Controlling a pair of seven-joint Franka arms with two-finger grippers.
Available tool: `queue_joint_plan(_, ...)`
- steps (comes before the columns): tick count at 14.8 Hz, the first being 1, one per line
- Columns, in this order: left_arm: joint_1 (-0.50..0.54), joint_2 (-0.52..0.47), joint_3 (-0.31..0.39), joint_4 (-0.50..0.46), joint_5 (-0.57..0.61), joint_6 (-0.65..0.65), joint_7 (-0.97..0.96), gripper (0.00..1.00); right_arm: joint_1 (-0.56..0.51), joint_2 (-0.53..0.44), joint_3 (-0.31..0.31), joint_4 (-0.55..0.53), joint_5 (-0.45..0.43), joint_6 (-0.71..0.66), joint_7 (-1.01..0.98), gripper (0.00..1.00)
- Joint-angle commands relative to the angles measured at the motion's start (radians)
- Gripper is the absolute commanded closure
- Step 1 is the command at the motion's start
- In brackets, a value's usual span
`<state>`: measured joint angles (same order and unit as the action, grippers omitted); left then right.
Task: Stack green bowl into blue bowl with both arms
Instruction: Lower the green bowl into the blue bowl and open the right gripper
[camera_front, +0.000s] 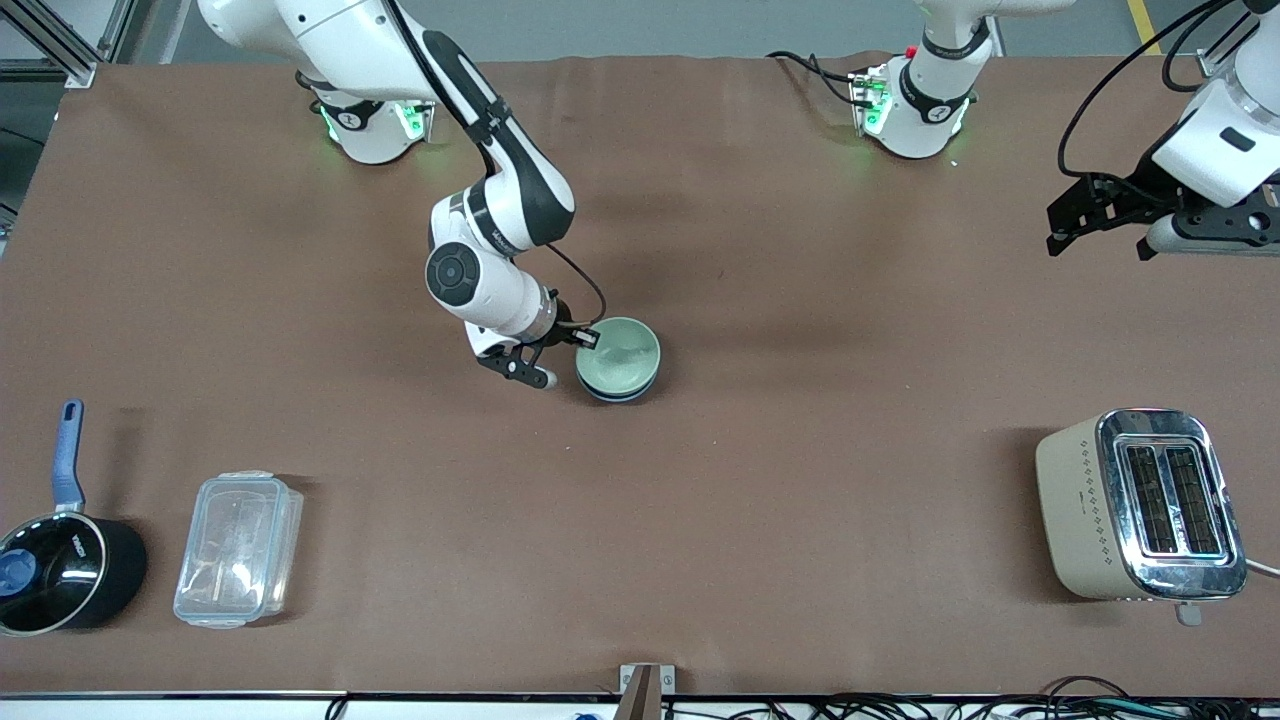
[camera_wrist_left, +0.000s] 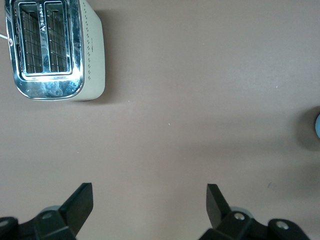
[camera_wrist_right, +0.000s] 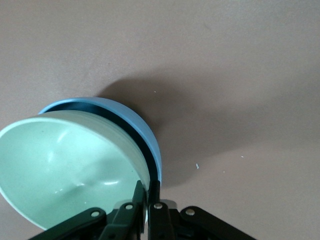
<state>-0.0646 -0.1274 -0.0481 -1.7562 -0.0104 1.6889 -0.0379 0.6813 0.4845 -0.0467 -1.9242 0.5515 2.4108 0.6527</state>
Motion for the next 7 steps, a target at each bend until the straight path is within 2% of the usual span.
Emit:
queue_joint_plan(1, 0.012, 0.000, 0.002, 0.007, 0.018, 0.006, 0.016, 0.00, 0.018, 0.017, -0.012, 0.020, 0.036, 0.008, 0.001, 0.97)
queue_joint_plan(4, 0.012, 0.000, 0.002, 0.006, 0.018, 0.002, 0.016, 0.00, 0.029, 0.017, -0.012, 0.019, 0.039, -0.004, 0.001, 0.83)
queue_joint_plan(7, 0.012, 0.005, 0.002, 0.006, 0.018, 0.005, 0.016, 0.00, 0.020, 0.014, -0.013, 0.017, 0.038, -0.009, -0.002, 0.53)
